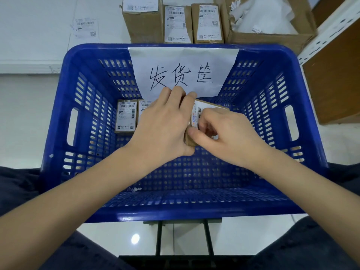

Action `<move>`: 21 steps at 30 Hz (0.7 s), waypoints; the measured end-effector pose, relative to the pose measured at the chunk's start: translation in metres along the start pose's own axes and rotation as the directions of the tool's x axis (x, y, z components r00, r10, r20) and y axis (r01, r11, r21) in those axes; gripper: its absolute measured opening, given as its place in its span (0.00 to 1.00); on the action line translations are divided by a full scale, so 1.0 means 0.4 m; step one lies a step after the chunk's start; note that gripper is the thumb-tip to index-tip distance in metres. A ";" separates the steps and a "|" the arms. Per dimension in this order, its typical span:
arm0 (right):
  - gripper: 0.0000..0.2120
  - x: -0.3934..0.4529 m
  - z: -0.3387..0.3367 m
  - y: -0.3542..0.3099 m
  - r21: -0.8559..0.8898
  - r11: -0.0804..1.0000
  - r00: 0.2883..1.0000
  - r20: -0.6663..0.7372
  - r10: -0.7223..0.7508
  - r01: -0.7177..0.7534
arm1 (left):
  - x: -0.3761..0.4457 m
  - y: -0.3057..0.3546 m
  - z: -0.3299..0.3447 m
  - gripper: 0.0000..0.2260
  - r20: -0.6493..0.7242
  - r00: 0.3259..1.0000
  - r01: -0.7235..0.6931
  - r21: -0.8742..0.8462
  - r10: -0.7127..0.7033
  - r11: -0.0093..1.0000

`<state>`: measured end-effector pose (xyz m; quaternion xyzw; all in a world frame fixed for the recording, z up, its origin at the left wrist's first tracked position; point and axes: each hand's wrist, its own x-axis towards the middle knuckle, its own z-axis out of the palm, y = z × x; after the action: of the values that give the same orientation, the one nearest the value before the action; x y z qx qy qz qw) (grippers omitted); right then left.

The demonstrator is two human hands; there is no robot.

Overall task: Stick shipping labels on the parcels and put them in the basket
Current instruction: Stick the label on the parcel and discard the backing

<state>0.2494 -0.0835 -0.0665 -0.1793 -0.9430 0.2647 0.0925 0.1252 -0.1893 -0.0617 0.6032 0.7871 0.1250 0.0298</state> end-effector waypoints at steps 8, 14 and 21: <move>0.18 0.003 0.010 0.020 -0.074 0.980 0.983 0.002 -0.185 0.184 | -0.001 0.000 0.000 0.43 0.002 1.000 -0.004 0.012 0.004 1.000; 0.12 0.004 0.004 0.013 -0.016 0.985 0.985 0.032 -0.170 0.171 | 0.002 -0.001 0.004 0.42 -0.009 1.000 -0.018 -0.031 0.018 0.999; 0.14 0.005 -0.015 0.014 0.233 0.972 0.995 0.099 -0.010 -0.014 | 0.007 -0.007 -0.003 0.41 -0.036 0.999 -0.010 -0.102 0.007 0.995</move>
<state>0.2507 -0.0755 -0.0645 -0.1546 -0.9085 0.3825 0.0657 0.1217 -0.1875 -0.0610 0.6019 0.7776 0.1761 0.0459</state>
